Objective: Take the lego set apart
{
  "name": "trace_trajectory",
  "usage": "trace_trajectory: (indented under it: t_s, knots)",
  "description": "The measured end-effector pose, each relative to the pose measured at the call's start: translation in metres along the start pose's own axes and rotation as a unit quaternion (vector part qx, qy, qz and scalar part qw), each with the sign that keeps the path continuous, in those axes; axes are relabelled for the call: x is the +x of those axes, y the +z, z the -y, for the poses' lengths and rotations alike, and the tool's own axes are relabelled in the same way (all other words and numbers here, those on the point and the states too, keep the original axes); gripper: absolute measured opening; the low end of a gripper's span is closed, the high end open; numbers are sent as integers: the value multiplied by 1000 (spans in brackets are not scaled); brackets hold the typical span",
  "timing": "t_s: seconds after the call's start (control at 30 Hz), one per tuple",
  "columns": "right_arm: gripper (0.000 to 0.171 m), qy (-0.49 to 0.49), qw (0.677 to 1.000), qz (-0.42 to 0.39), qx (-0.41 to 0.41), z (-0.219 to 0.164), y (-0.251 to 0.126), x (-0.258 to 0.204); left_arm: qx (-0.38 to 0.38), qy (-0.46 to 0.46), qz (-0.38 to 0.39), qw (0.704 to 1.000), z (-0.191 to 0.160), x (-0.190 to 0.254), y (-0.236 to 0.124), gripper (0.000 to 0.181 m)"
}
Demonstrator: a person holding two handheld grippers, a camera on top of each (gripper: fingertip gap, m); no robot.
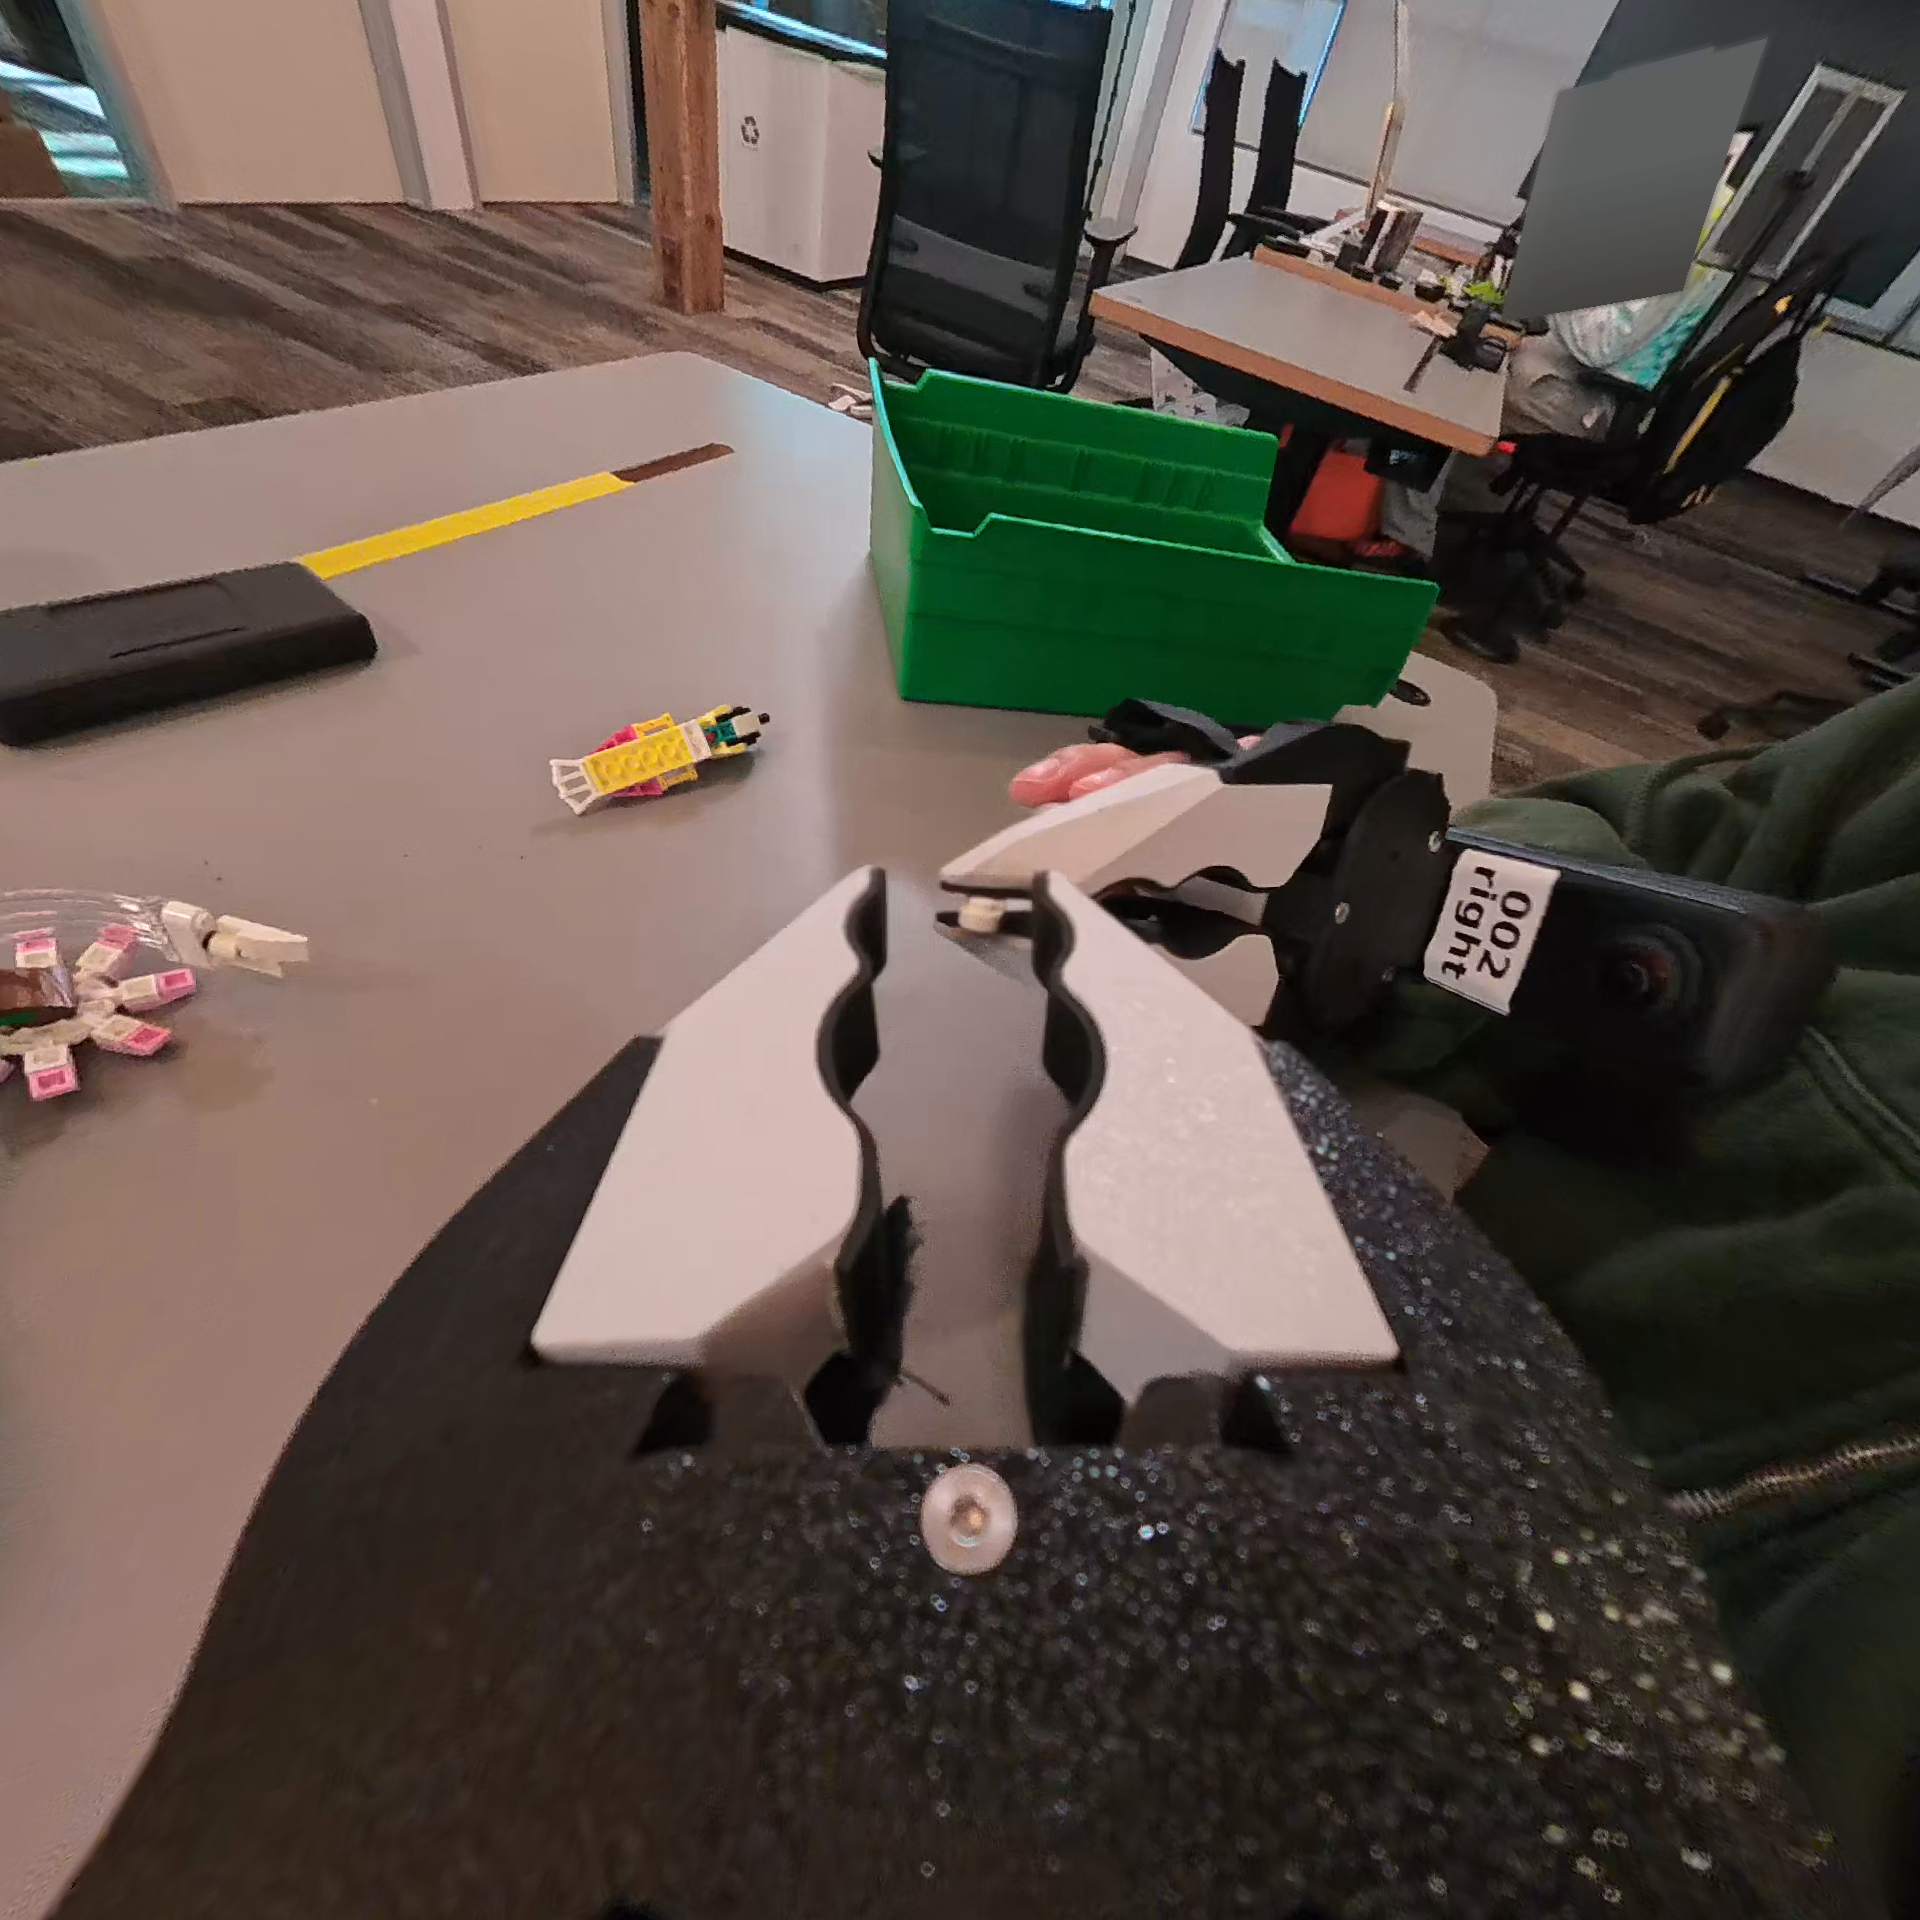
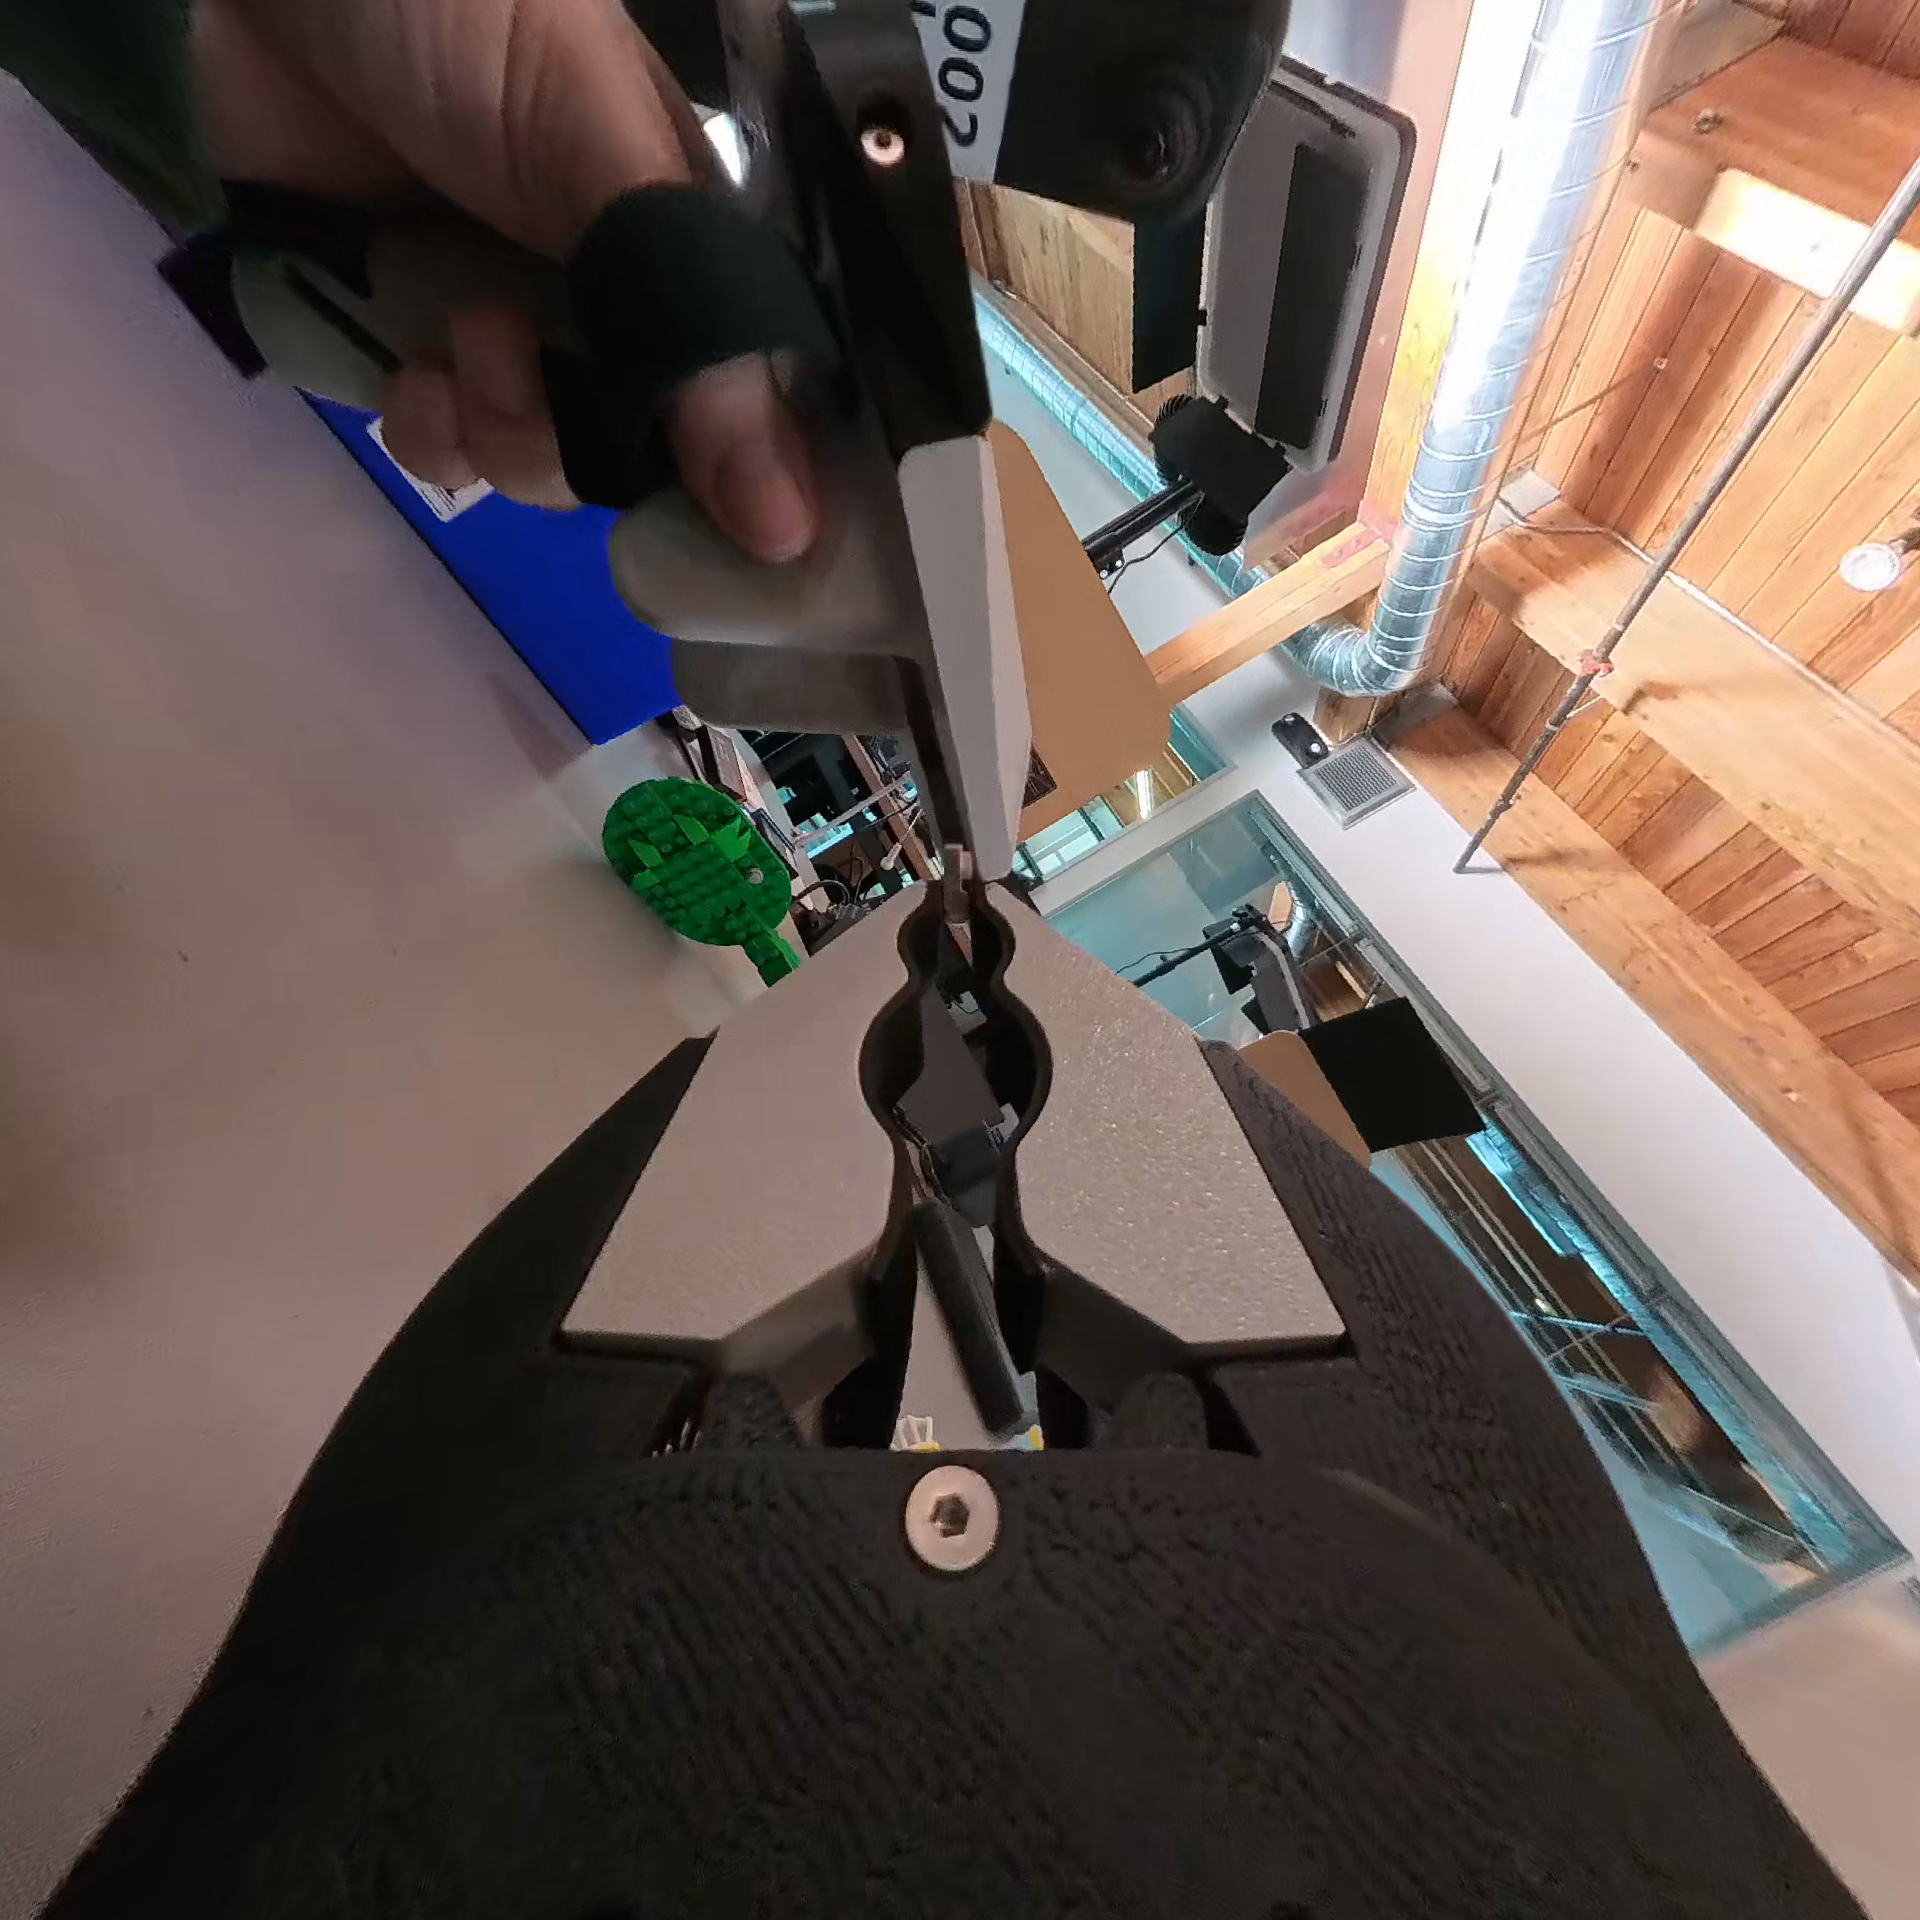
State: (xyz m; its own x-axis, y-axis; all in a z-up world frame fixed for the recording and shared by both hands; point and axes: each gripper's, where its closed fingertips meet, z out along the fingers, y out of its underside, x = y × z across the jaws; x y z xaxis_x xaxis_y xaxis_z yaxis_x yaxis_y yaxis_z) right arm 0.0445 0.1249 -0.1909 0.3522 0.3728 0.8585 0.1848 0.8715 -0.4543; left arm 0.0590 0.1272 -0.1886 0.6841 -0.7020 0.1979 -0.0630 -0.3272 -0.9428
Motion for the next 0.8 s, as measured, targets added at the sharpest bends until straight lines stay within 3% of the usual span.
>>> trace_trajectory:
  t_s: [0.23, 0.4, 0.47, 0.57, 0.73, 0.77, 0.8]
  knots:
    - [2, 4, 1000, 9, 2, -1, 0, -4, -35, 24, 19, 999, -9, 1, -1, 7]
    - [10, 14, 1000, 4, 3, -2, 1, -2, -23, 67, 70, 995, -1, -9, -16, 6]
    - [10, 31, 999, 2, -5, -6, 1, 0, 5, 88, 155, 984, 18, -38, -49, 6]
    - [9, 66, 998, 4, -21, -15, 3, 2, 56, 65, 335, 938, 47, -107, -138, 6]
    - [10, 116, 992, -9, -39, -26, 3, 16, -29, -99, 482, 870, 4, -211, -255, 6]
    - [10, 112, 993, -11, -43, -29, 2, 19, -45, -123, 501, 855, -7, -225, -271, 10]
    - [11, 111, 992, -11, -50, -33, 1, 23, -57, -138, 523, 839, -15, -237, -285, 32]
